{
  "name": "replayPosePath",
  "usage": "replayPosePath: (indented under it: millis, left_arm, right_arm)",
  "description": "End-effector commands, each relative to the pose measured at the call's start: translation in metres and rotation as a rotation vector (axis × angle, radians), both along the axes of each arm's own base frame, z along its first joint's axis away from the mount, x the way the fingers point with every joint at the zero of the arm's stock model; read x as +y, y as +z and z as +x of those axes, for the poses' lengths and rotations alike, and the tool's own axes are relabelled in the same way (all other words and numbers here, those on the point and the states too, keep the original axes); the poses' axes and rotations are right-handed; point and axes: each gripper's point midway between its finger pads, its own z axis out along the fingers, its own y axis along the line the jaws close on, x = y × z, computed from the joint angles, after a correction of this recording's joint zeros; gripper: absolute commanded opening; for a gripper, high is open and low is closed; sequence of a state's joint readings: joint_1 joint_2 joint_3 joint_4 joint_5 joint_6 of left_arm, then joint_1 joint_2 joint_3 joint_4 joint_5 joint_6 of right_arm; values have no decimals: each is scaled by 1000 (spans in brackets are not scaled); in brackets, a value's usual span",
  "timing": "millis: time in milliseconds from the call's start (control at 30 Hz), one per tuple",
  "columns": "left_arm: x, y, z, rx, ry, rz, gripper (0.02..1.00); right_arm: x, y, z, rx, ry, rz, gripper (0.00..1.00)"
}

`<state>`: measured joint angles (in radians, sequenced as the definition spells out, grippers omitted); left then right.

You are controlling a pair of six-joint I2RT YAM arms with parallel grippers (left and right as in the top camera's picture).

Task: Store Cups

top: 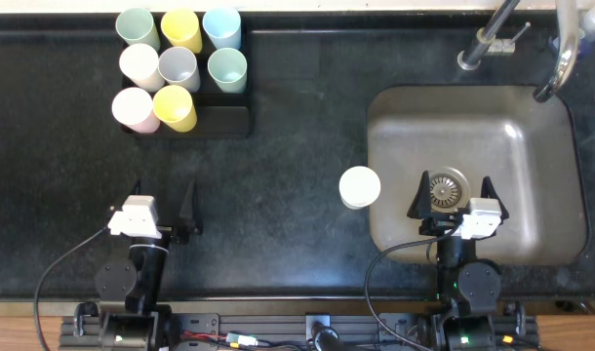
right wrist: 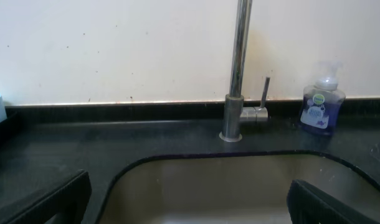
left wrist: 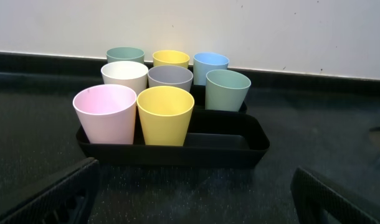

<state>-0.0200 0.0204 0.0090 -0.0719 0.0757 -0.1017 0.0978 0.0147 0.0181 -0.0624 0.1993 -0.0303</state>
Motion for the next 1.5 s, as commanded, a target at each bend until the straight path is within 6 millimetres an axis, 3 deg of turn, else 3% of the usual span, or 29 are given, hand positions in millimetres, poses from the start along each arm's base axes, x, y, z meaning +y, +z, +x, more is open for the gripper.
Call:
replayPosePath:
  millis: [33, 367, 500, 700, 867, 1067, 1333, 1500]
  left_arm:
    - [-5, 1, -1, -7, -24, -12, 998]
    - [-5, 1, -1, -7, -24, -12, 1000]
    - [-5, 1, -1, -7, -24, -12, 1000]
    - [-5, 1, -1, -7, -24, -12, 1000]
    - [-5, 1, -1, -7, -24, -12, 1000]
    - [-5, 1, -1, -7, -24, -12, 1000]
    - [-5, 1, -1, -7, -24, -12, 1000]
    - [-5, 1, -1, -7, -24, -12, 1000]
  right_arm:
    - [-2, -3, 0, -3, -10, -2, 996]
    - [-2, 0, 0, -9, -6, 57, 996]
    - [-2, 23, -1, 54, -12, 51, 996]
    - [-1, 70, 5, 280, -12, 35, 998]
    - [20, 76, 9, 578, 92, 38, 998]
    - [52, 55, 7, 948, 249, 109, 998]
    - [67, -10, 4, 1342, 290, 147, 998]
    - [81, -40, 1, 1490, 316, 114, 998]
